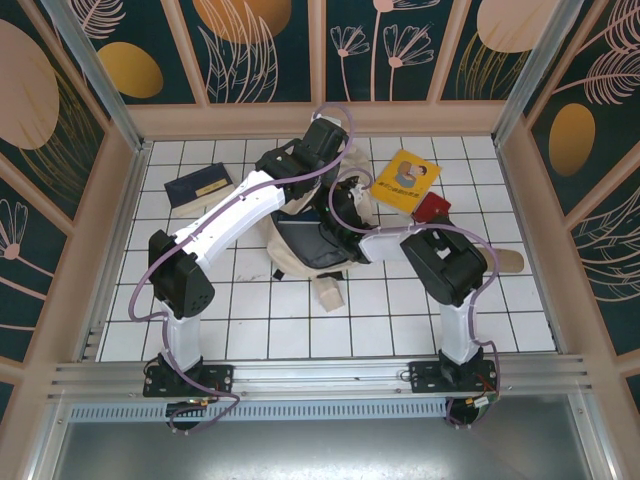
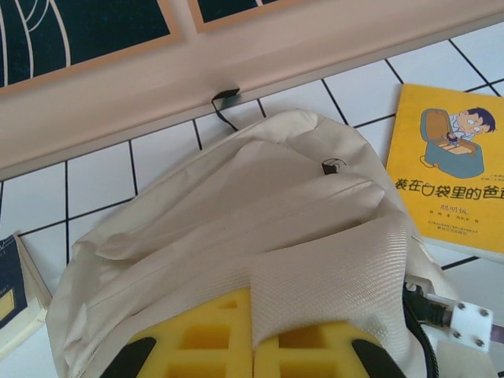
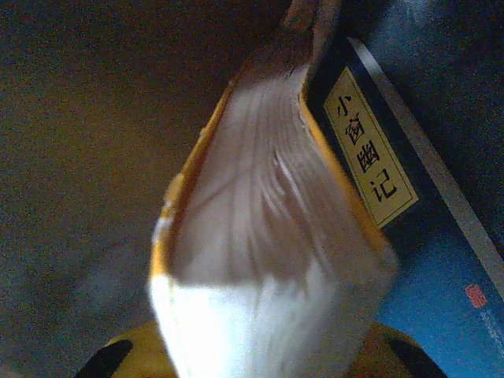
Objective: Pack the student bag
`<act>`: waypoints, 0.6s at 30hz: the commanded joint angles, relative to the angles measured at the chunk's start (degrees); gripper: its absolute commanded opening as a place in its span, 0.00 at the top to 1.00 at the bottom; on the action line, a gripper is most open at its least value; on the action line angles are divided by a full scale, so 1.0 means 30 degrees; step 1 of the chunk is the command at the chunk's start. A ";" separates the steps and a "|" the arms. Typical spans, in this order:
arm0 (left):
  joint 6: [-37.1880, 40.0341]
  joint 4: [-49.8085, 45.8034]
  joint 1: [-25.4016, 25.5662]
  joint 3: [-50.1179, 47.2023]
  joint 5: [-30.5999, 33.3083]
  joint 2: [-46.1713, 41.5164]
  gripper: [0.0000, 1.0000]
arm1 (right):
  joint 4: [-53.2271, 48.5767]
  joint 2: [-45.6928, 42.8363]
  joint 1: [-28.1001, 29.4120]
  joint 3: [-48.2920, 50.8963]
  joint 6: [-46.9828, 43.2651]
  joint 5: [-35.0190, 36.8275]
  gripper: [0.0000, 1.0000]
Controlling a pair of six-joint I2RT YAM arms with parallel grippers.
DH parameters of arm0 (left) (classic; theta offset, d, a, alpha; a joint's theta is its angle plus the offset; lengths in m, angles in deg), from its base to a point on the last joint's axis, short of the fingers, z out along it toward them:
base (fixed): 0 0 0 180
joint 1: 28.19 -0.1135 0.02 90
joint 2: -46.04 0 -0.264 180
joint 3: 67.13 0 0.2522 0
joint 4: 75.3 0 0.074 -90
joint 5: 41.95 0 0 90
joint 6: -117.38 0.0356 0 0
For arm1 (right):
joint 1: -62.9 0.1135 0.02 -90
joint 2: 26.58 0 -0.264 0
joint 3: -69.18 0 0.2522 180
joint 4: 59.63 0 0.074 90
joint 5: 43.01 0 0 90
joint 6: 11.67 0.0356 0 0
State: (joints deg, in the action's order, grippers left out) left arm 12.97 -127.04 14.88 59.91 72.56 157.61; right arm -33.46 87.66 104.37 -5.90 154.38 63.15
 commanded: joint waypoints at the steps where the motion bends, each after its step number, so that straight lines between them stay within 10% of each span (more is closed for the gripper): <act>1: -0.2322 0.0533 0.0018 0.0834 0.0230 -0.0935 1.00 | 0.2046 0.0798 0.0032 -0.1428 0.1149 0.1522 0.95; 18: -0.2126 0.0485 -0.0024 0.0362 0.0755 -0.0888 1.00 | -0.3393 0.0385 -0.0984 -0.2184 0.2130 -0.3235 0.39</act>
State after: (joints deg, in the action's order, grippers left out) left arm 12.97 -127.08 14.51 59.91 73.61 157.61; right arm -38.86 92.99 102.99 -11.80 159.61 59.26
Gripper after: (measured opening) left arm 0.058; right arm 0.597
